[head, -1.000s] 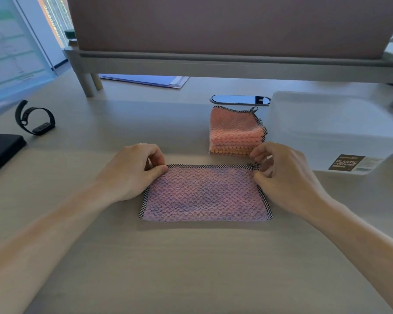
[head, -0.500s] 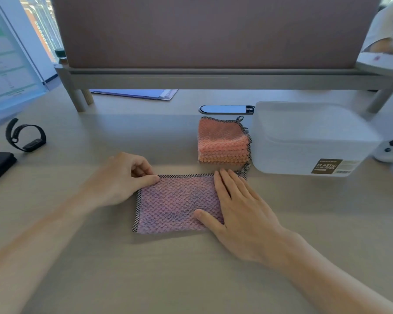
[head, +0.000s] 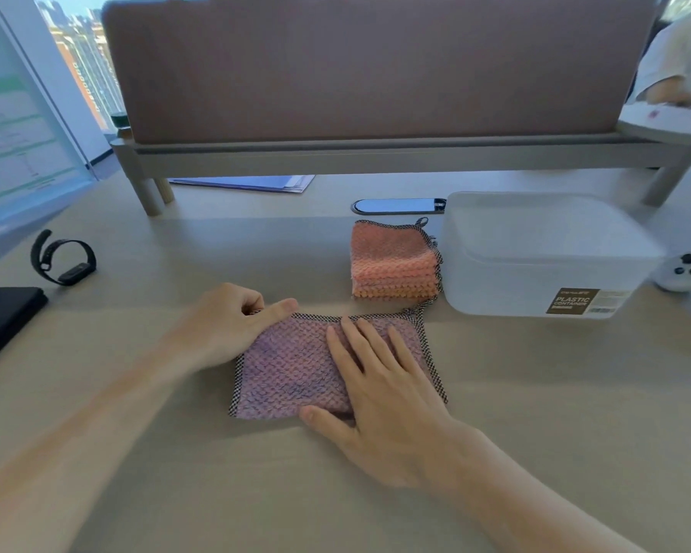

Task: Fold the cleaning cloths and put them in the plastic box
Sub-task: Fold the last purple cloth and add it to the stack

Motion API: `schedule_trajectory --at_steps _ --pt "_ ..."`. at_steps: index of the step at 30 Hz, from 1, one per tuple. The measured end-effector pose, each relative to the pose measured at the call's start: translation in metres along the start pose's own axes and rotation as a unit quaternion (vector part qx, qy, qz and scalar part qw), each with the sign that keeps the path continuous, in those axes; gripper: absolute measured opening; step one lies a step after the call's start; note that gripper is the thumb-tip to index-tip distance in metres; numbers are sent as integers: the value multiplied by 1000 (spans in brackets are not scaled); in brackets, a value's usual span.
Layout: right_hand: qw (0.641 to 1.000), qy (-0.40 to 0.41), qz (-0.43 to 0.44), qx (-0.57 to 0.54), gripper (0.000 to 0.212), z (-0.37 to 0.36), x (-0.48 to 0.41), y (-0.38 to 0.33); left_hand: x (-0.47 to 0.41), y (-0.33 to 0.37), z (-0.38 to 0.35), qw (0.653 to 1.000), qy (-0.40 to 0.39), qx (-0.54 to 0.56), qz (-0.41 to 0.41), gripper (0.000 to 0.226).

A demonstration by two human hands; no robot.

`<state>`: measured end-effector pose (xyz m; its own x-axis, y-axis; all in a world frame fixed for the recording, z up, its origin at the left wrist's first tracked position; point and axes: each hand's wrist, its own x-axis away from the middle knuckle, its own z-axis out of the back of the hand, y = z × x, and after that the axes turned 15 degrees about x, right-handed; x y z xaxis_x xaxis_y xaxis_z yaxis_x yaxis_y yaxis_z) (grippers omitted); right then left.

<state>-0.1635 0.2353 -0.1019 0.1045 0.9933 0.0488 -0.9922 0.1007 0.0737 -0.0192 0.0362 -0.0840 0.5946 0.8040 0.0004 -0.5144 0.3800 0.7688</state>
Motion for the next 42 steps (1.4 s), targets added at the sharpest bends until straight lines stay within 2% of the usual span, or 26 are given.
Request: schedule_trajectory --at_steps 4,6,9,11,13,15,17,18,20,21,23,25,28,34,39,42 --pt "1000 -8 1 6 91 -3 1 4 2 8 0 998 -4 57 36 61" --pt "1000 -12 1 8 91 -2 1 4 4 8 0 989 -29 124 70 45" --pt "1000 -4 1 2 91 -2 2 3 11 14 5 944 -85 291 132 21" --pt "1000 15 5 -24 91 0 4 5 12 25 10 920 -101 353 138 12" --pt "996 53 9 -67 92 6 12 9 10 43 13 913 -130 369 118 5" --pt "986 101 0 -129 96 11 27 14 7 65 8 905 -162 379 102 13" --pt "957 114 -40 -265 98 18 45 18 4 87 -2 891 -199 395 104 19" --pt "928 114 -63 -349 95 21 53 19 2 96 -9 883 -222 399 109 21" --pt "870 134 -95 -465 73 19 61 25 -2 108 -23 874 -266 390 117 22" --pt "855 139 -121 -485 66 18 61 29 -5 110 -31 874 -283 376 120 26" --pt "843 124 -176 -494 71 17 59 38 -10 110 -48 898 -283 318 114 25" --pt "851 101 -227 -463 80 12 56 47 -15 107 -63 937 -254 226 82 15" --pt "870 91 -264 -407 65 4 51 57 -18 106 -78 972 -214 96 16 13" --pt "895 109 -253 -352 18 5 48 59 -23 106 -83 979 -197 19 -42 21" --pt "905 122 -260 -313 32 2 50 60 -30 104 -85 981 -177 -13 -81 20" --pt "897 133 -267 -325 34 2 53 63 -30 105 -90 980 -157 -36 -117 20"
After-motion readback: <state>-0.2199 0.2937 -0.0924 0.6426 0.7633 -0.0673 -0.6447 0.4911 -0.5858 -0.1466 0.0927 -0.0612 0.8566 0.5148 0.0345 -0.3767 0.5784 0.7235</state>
